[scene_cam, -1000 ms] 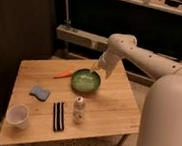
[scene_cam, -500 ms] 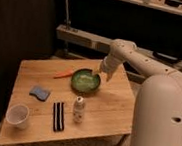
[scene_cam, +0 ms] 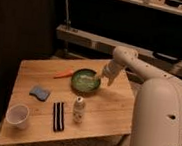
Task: Drag the ceramic bowl in a circle
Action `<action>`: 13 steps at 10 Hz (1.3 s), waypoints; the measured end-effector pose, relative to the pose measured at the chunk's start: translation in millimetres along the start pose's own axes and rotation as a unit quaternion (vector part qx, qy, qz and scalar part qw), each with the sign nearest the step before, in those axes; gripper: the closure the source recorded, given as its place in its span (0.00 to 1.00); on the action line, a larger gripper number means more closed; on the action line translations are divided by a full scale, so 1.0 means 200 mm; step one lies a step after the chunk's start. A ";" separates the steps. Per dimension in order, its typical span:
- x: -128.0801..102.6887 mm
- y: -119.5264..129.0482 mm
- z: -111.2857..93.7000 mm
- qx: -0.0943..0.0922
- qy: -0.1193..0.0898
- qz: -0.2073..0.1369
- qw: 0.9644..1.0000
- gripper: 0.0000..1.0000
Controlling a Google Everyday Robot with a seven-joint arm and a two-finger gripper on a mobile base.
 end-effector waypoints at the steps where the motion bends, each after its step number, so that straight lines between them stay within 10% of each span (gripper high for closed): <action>1: -0.01 0.01 0.03 0.001 0.000 -0.003 1.000 0.35; 9: -0.14 0.06 0.15 -0.006 -0.044 0.011 0.999 0.35; 13: -0.16 0.16 0.27 -0.008 -0.029 0.005 1.000 0.36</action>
